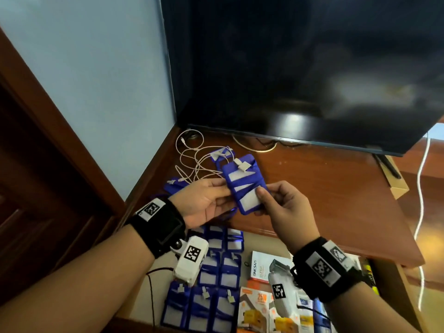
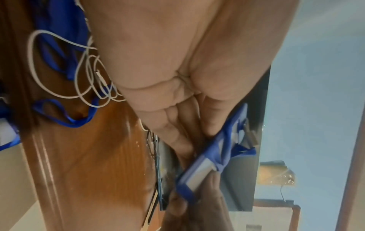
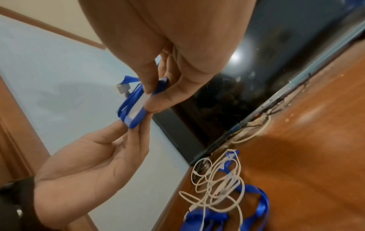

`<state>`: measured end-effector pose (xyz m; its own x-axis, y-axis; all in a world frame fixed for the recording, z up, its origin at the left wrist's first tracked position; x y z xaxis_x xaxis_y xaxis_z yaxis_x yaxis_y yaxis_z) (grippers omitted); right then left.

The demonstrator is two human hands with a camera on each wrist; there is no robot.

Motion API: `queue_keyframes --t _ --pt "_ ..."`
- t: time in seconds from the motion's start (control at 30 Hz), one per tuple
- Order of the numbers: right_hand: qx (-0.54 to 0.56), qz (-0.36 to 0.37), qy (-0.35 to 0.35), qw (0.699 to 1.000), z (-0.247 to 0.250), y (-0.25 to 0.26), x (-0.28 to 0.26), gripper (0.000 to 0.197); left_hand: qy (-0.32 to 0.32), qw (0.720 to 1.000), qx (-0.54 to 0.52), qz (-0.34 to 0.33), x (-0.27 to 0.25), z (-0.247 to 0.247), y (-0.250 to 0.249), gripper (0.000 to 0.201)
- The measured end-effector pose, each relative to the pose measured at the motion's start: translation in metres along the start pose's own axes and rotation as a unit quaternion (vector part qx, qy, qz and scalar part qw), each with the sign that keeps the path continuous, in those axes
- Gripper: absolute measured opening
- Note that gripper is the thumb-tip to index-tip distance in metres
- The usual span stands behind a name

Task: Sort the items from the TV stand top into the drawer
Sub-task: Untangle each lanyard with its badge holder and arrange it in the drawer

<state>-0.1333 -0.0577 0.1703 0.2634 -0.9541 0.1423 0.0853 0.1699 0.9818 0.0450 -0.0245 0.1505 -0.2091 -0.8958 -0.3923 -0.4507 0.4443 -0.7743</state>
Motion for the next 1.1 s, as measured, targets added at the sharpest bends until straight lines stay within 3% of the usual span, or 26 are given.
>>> queue_keyframes --t 0.13,0.27,0.3,0.4,0.57,0.93,1.1 --pt "0.018 -0.095 0.003 0.995 -0.017 -0.037 -0.013 0.017 -0.007 0.999 -0.001 0.039 -0.011 0.018 0.022 0.039" --pt "-0.123 -0.157 0.083 0.976 -0.036 -0.079 -0.028 0.029 -0.068 0.977 0.199 0.04 -0.009 0.049 0.048 0.026" --pt "-0.181 -0.155 0.122 0.963 -0.042 -0.089 -0.033 0.031 -0.086 0.965 0.245 0.041 -0.007 0.059 0.058 0.025" --pt "-0.312 -0.135 0.242 0.909 -0.063 -0.123 -0.052 0.041 -0.115 0.93 0.338 0.091 0.0 0.093 0.097 0.053" --pt "-0.411 -0.169 0.337 0.83 -0.067 -0.168 -0.074 0.033 -0.14 0.856 0.474 0.154 0.016 0.137 0.149 0.031" --pt "-0.426 -0.182 0.311 0.83 -0.034 -0.186 -0.065 0.017 -0.183 0.742 0.582 0.278 0.054 0.167 0.203 0.032" --pt "-0.429 -0.168 0.307 0.833 -0.029 -0.177 -0.05 0.021 -0.191 0.702 0.609 0.316 0.052 0.175 0.213 0.04"
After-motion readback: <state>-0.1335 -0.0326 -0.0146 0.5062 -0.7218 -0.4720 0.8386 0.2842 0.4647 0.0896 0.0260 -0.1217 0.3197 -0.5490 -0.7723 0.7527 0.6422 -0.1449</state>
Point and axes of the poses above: each hand's wrist, its own x-axis towards the middle knuckle, its own z-axis out of the back of the hand, y = z × x, the point moved 7 cm from there along x, towards the middle knuckle, and after that the axes turned 2 degrees about z, right-handed, at the moved point
